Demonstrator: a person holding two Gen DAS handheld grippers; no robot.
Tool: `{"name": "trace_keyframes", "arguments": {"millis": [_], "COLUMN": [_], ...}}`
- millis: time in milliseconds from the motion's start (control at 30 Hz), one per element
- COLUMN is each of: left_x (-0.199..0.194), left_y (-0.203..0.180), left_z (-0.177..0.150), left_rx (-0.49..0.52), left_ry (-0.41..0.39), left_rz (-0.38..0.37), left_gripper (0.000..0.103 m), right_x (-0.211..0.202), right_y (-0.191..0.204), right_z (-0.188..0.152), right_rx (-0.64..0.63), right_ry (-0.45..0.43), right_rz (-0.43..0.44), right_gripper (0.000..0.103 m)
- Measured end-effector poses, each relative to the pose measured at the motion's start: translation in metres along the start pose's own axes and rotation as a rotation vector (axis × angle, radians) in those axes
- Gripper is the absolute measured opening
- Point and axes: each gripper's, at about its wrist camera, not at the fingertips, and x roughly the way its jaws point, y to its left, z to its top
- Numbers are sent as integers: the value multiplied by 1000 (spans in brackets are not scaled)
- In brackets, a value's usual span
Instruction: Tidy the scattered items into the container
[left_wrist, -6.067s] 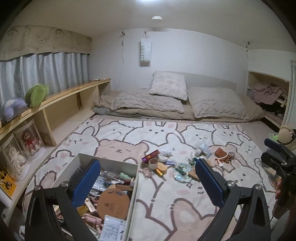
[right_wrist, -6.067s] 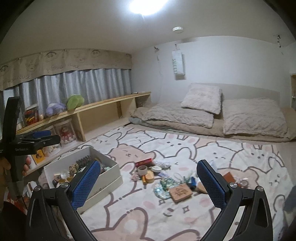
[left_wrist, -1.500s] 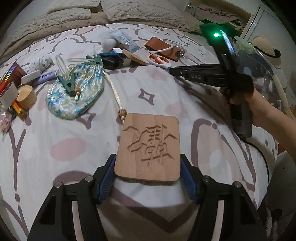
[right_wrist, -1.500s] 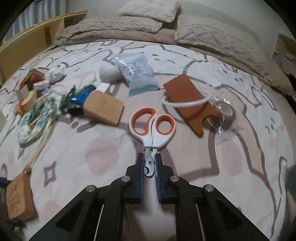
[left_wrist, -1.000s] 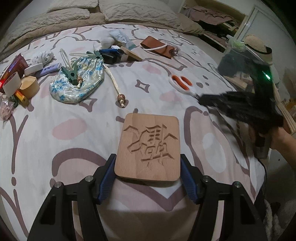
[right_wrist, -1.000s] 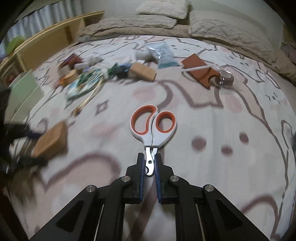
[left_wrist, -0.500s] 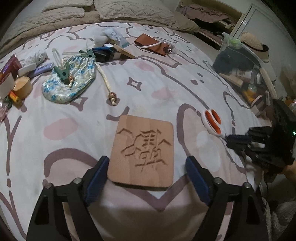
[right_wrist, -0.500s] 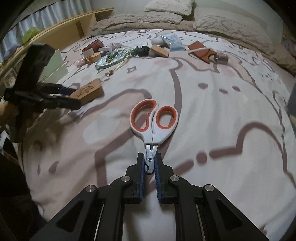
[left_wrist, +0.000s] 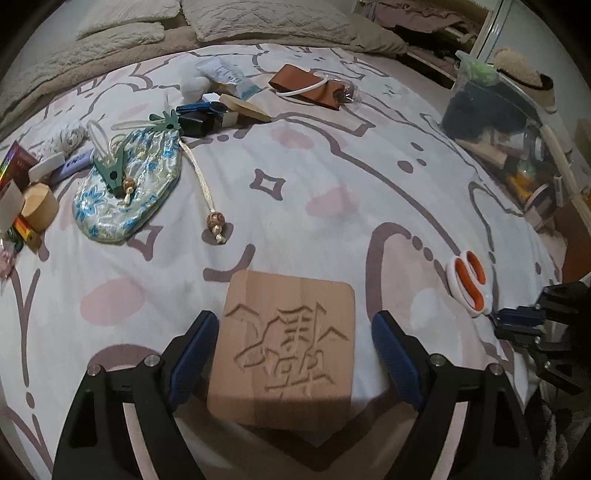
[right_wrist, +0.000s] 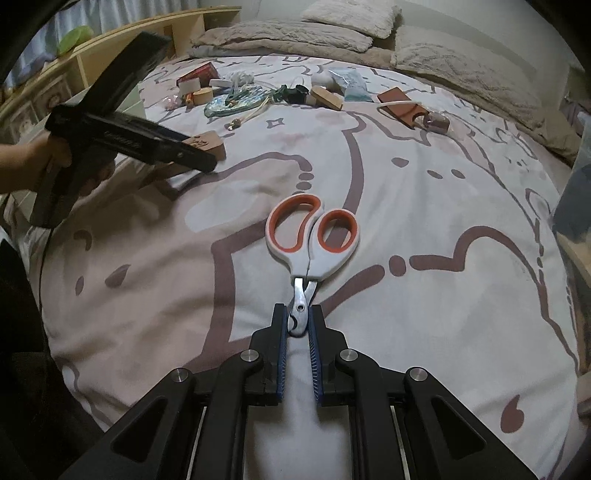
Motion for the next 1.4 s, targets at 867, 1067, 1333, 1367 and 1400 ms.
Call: {"name": "trace_keyframes", "arguments": {"millis": [867, 1067, 1333, 1367, 1400], "left_x": [-8, -10, -10, -10, -11], "left_y": [0, 1, 2, 2, 2], "left_z": [-12, -15, -15, -15, -15], "left_rx": [34, 43, 40, 38, 35], "left_ry": [-21, -24, -22, -20, -18], "left_rz": [41, 34, 32, 30, 28], "left_gripper": [65, 65, 65, 65, 65], "right_x": [32, 44, 43, 43, 42], "right_y": [-2, -5, -2, -2, -2], "right_z": [58, 52, 56, 56, 56], "right_rx": [85, 49, 27, 28, 33], "right_ry": [9, 27, -6, -8, -11], "right_rz": [-95, -77, -30, -30, -30], "right_gripper": [103, 92, 65, 65, 65]}}
